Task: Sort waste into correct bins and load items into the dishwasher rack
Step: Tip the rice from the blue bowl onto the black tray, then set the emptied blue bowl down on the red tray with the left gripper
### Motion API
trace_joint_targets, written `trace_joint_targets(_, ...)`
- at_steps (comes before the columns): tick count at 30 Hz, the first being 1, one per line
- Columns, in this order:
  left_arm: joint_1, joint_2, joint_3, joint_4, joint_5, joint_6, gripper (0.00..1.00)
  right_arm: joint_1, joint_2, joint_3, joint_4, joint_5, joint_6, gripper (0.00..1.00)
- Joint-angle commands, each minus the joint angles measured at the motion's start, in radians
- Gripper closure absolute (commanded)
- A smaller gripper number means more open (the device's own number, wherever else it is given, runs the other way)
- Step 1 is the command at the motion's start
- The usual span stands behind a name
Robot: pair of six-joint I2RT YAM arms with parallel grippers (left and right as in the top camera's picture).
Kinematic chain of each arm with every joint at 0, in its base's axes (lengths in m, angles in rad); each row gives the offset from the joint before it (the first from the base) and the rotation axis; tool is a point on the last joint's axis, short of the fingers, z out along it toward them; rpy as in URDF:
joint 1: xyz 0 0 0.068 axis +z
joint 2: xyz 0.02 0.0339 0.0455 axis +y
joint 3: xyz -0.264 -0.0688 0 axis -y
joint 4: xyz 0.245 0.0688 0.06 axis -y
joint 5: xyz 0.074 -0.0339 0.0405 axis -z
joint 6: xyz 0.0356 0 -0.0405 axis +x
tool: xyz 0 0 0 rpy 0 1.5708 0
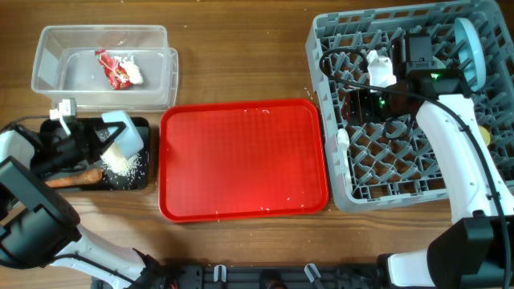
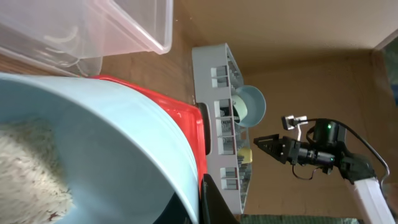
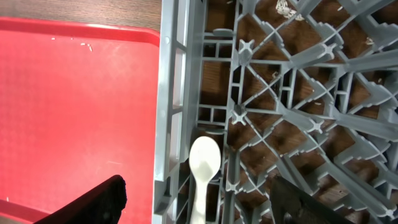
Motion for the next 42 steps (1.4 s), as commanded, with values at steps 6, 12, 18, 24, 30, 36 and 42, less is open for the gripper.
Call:
trace_joint_targets(6,0.038,0.01,-0.01,-0.068,0.073,0.173,0.96,0.0,-0.019,-0.002,-0.013,0.031,0.007,0.24)
trace_joint_targets(12,0.065,0.02,-0.01,0.01,0.066,-0.077,0.96,0.0,-0.019,-0.002,-0.019,0.039,0.007,0.24)
trace_joint_targets(18,0.067,0.027,-0.01,-0.088,0.121,0.109,0.96,0.0,-0.019,-0.002,-0.032,0.04,0.006,0.24)
trace_joint_targets(24,0.069,0.037,-0.01,-0.048,0.107,0.036,0.96,0.0,-0.019,-0.002,-0.037,0.04,0.006,0.24)
trace_joint_targets(30,0.047,0.034,-0.01,-0.117,0.107,0.1,0.96,0.0,-0.019,-0.002,-0.039,0.044,0.006,0.24)
trace_joint_targets(36,-0.14,-0.07,-0.01,-0.374,0.086,0.385,0.96,0.0,-0.019,-0.001,-0.11,0.12,0.011,0.24)
trace_joint_targets(42,-0.396,-0.159,-0.01,-0.333,0.073,0.385,0.96,0.0,-0.019,-0.001,-0.114,0.146,0.065,0.24)
